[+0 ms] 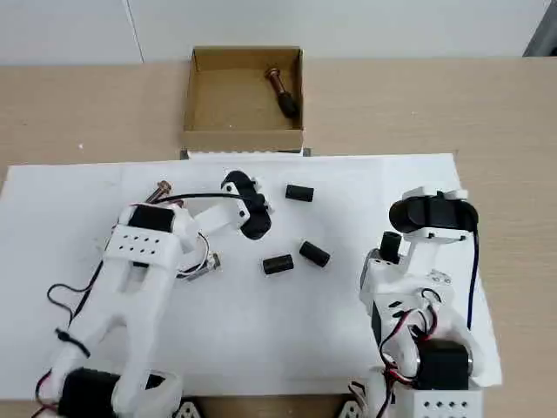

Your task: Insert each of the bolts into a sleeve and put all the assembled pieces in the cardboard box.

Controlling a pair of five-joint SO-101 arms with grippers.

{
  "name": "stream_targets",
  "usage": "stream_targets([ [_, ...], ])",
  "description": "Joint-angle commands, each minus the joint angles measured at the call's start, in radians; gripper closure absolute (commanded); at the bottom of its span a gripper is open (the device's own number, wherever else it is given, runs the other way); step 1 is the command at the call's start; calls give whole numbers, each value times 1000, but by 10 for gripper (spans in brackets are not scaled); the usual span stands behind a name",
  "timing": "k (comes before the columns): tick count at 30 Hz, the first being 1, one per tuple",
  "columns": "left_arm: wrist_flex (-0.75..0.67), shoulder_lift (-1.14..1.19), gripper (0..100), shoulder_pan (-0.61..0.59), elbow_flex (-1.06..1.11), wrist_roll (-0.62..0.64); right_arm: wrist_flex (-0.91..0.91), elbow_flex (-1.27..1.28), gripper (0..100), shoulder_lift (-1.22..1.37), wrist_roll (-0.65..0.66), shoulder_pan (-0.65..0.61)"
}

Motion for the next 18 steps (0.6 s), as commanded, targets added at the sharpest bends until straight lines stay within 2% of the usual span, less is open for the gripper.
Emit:
stream_targets([
  [1, -17, 43, 889, 8, -58, -8, -25, -9, 995, -5, 11, 12],
  [14, -17, 84, 889, 35, -31, -8, -28, -9, 995, -5, 11, 12],
  [18, -48, 84, 918, 55, -4, -8, -28, -9, 995, -7, 11, 12],
])
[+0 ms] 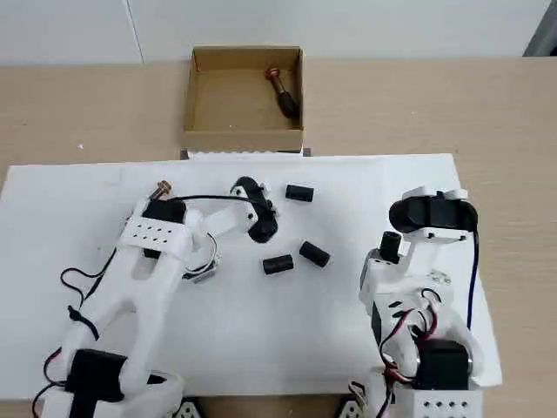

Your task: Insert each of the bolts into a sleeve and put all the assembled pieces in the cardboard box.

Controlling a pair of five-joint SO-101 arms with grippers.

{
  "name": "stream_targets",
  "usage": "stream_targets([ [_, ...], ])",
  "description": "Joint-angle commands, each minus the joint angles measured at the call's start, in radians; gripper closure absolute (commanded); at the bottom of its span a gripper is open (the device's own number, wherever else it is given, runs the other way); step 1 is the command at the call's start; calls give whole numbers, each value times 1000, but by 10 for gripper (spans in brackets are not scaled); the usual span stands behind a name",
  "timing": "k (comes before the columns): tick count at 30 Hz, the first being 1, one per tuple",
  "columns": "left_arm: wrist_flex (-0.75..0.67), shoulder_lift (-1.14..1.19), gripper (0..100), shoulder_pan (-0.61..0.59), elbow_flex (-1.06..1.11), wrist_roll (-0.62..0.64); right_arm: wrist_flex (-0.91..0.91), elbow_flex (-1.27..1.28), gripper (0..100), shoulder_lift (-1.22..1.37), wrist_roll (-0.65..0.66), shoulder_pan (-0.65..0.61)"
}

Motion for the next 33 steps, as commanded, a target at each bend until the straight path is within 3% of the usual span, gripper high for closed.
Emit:
stream_targets([
  [1, -55, -2, 925, 9, 13, -8, -28, -9, 995, -7, 11, 10],
  [16, -87, 184, 929, 5, -27, -8, -21, -9, 995, -8, 37, 10],
  [22, -77, 193, 994, 6, -94, -8, -27, -15, 995, -8, 44, 10],
  [28, 78, 192, 995, 23, -209, 0, -7, -81, 995, -10, 44, 10],
  [33, 172, 127, 995, 74, -337, 130, -2, -114, 995, -10, 46, 8],
])
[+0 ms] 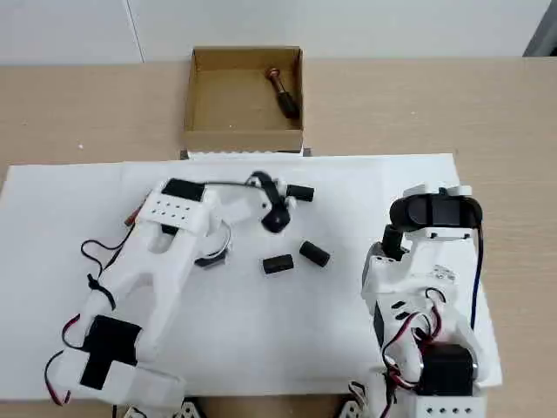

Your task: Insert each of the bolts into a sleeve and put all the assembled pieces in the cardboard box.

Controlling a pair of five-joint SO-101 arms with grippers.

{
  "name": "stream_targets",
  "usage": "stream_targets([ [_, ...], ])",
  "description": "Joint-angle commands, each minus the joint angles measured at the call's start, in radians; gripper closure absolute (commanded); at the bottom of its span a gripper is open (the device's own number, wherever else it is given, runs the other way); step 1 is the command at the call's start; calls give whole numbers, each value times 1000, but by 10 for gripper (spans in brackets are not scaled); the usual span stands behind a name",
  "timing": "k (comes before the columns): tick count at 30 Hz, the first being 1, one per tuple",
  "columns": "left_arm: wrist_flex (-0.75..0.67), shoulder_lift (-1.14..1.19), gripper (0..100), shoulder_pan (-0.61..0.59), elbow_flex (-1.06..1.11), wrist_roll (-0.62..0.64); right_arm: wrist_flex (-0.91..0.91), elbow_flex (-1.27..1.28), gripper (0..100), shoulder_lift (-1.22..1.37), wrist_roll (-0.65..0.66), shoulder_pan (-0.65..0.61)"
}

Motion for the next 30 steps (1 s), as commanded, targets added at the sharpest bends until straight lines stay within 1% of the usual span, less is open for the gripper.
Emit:
stream_targets([
  [1, 40, -107, 995, 43, -104, 101, -2, -55, 995, -10, 12, 8],
  [8, 20, -433, 995, 169, -134, 387, 50, -140, 995, -10, 12, -7],
  [10, 18, -505, 995, 180, -134, 413, 77, -158, 995, -10, 12, -35],
  [12, 21, -559, 995, 187, -131, 411, 93, -172, 995, -12, 12, -77],
  [15, 21, -632, 995, 187, -101, 413, 90, -169, 995, -44, 12, -125],
  [17, 5, -704, 995, 186, -64, 416, 79, -141, 995, -85, 40, -147],
  [19, -52, -798, 995, 184, 4, 416, 54, -80, 995, -136, 87, -157],
  [21, -141, -911, 995, 181, 105, 416, 28, -18, 995, -205, 127, -156],
  [24, -311, -1112, 995, 181, 312, 417, -21, 72, 995, -311, 164, -157],
  [26, -404, -1252, 995, 181, 450, 423, -33, 118, 995, -363, 166, -157],
  [28, -463, -1375, 995, 181, 567, 476, -35, 157, 995, -383, 161, -159],
  [30, -493, -1478, 995, 181, 664, 548, -38, 178, 995, -380, 157, -159],
])
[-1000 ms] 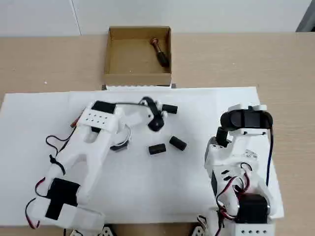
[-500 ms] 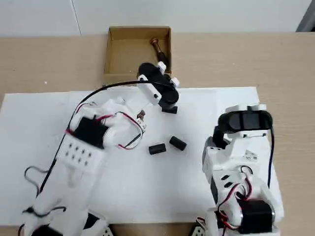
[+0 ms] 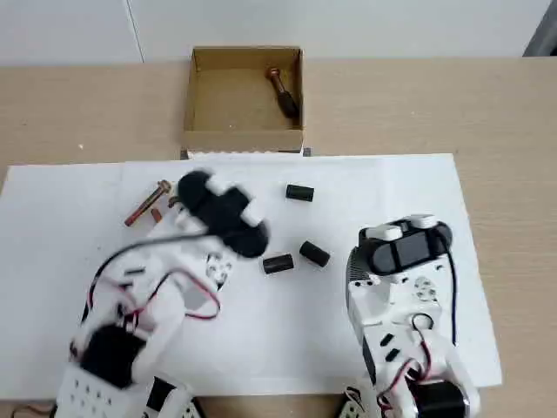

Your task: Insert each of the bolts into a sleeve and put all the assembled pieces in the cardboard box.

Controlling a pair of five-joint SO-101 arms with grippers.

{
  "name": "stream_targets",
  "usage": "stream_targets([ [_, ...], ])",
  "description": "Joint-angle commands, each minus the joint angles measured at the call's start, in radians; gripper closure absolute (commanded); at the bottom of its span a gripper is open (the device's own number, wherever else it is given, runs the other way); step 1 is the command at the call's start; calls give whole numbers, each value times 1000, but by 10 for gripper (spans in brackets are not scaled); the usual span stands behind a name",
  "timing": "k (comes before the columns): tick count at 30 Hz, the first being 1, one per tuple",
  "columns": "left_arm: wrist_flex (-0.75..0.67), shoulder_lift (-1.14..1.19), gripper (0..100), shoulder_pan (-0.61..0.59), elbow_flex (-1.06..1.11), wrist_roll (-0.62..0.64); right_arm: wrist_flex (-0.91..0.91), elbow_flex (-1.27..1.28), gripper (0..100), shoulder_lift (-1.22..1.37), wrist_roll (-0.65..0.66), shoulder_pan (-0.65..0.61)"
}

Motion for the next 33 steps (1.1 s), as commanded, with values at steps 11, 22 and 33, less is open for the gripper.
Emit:
stream_targets([
  [11, -121, -508, 995, -2, 335, 437, -292, 196, 995, -15, -48, -229],
  [22, -190, -514, 995, -2, 366, 850, -509, 382, 995, -13, -25, -452],
  [33, -256, -512, 995, -2, 398, 984, -575, 414, 995, -15, 176, -512],
])
